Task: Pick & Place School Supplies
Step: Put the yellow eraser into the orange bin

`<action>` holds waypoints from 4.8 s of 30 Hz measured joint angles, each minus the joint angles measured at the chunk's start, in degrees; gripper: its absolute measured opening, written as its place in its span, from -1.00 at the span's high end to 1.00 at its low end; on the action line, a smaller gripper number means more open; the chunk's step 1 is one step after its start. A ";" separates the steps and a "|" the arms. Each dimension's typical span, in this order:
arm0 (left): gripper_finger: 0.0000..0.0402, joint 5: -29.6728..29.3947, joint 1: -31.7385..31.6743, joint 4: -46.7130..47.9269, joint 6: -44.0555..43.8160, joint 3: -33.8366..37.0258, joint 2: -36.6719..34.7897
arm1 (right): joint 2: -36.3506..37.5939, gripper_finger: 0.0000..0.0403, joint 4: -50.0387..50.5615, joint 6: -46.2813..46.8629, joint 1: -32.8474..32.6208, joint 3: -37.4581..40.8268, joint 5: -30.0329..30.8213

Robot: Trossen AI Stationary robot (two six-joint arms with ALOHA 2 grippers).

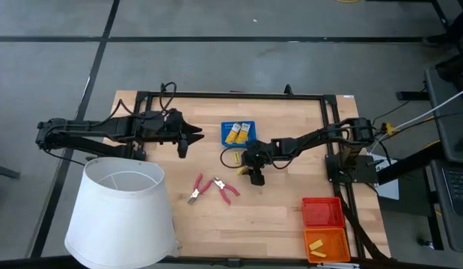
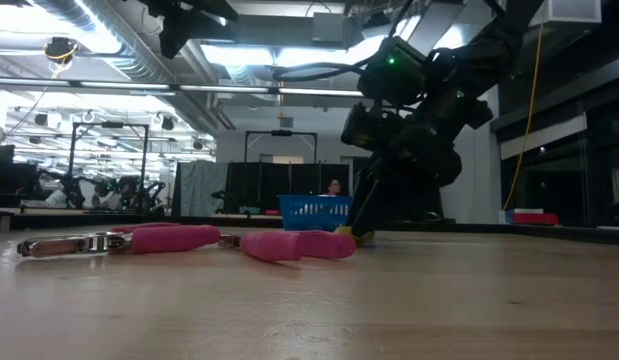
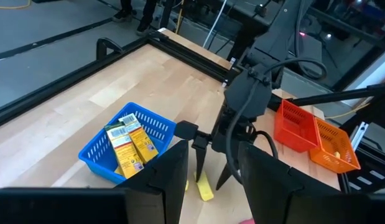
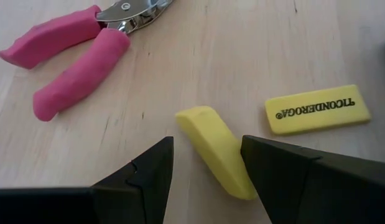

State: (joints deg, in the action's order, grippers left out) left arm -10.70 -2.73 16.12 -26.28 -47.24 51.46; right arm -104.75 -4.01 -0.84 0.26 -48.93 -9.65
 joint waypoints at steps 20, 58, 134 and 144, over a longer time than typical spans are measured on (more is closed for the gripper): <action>0.31 -0.02 1.23 -0.04 -1.05 0.00 0.00 | -0.20 0.83 0.72 4.35 -0.81 0.24 2.56; 0.31 -0.57 3.79 -1.81 0.81 0.00 0.02 | 23.96 0.83 36.08 91.82 -71.53 0.20 8.63; 0.31 -23.58 16.14 3.57 -9.63 0.00 -3.08 | -13.37 0.12 29.78 86.71 -10.39 -30.54 47.10; 0.31 -26.81 16.14 4.05 -6.42 0.00 -8.57 | -13.70 0.12 29.99 81.40 -9.25 -30.49 41.54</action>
State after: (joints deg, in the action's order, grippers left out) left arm -37.51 13.41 20.16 -32.70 -47.24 42.89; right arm -118.45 25.98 80.56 -8.99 -79.41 31.89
